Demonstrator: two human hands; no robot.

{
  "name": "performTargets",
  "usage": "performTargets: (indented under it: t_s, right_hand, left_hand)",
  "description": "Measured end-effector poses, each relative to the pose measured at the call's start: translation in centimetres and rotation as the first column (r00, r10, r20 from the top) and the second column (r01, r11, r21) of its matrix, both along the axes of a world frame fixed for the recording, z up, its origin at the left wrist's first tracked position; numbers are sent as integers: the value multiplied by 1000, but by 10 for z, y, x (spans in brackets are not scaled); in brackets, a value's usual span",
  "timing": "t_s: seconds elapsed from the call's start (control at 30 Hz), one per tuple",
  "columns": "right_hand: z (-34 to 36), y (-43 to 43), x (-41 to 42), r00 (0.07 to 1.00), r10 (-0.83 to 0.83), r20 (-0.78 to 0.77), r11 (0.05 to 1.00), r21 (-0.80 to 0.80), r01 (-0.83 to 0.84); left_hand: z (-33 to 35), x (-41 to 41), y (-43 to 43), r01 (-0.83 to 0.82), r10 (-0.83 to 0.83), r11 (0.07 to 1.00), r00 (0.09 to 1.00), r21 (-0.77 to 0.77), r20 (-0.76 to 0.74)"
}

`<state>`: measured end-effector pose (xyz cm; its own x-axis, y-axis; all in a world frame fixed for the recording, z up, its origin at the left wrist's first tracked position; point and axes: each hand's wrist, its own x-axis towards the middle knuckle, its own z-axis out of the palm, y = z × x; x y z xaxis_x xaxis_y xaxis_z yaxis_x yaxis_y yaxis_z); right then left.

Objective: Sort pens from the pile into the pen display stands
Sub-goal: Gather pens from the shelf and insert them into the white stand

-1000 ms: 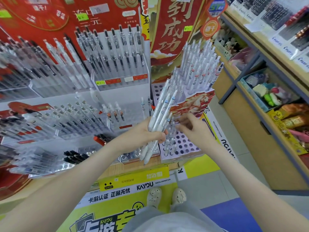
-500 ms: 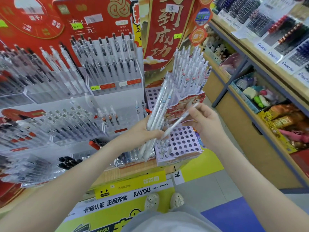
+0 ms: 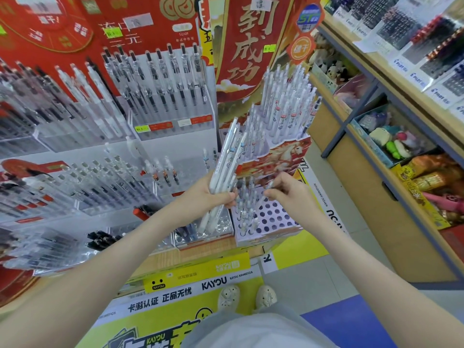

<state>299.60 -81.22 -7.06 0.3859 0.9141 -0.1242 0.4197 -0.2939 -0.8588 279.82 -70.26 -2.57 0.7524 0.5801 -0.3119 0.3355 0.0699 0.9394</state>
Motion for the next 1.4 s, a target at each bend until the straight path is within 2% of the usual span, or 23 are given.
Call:
performTargets:
  t_s: [0.1, 0.33, 0.43, 0.57, 0.83, 0.87, 0.93, 1.03, 1.17, 1.27, 1.4]
  right_hand:
    - [1, 2, 1, 998, 62, 19, 998, -8, -62]
    - [-4, -5, 3, 997, 80, -10, 996, 27, -79]
    - [-14, -5, 4, 994, 106, 13, 993, -50, -106]
    - [-29, 2, -4, 969, 230, 94, 953, -223, -205]
    - [-22, 5, 0, 946, 263, 187, 929, -313, -197]
    - [-19, 2, 2, 948, 244, 205, 940, -290, -179]
    - [-8, -2, 0, 968, 163, 191, 981, -136, -138]
    - [18, -3, -20, 993, 115, -17, 989, 91, -113]
    - [32, 1, -43, 982, 87, -169, 983, 176, -57]
    - [33, -2, -37, 980, 82, -183, 982, 185, -48]
    - [39, -11, -19, 951, 127, -282, 959, 278, -45]
  left_hand:
    - [-1, -1, -1, 14, -14, 1000, 1000, 10, 3]
    - [-8, -1, -2, -7, 7, 999, 1000, -31, 7]
    - [-12, -2, -2, -1, 0, 999, 1000, -44, -22]
    - [-16, -1, -3, 24, -25, 999, 999, -26, -46]
    - [-18, 0, -9, 28, -28, 997, 1000, -74, 8]
    - [-18, 0, -10, 22, -21, 997, 1000, -71, 13]
    - [-17, 0, -13, 26, -25, 999, 999, -44, 21]
    - [-13, 5, -17, 61, -62, 998, 997, 17, 44]
    - [-9, 16, -21, 138, -144, 987, 987, 83, 75]
    - [-8, 19, -20, 145, -149, 987, 987, 76, 63]
    - [-11, 16, -16, 100, -103, 993, 994, 67, 37]
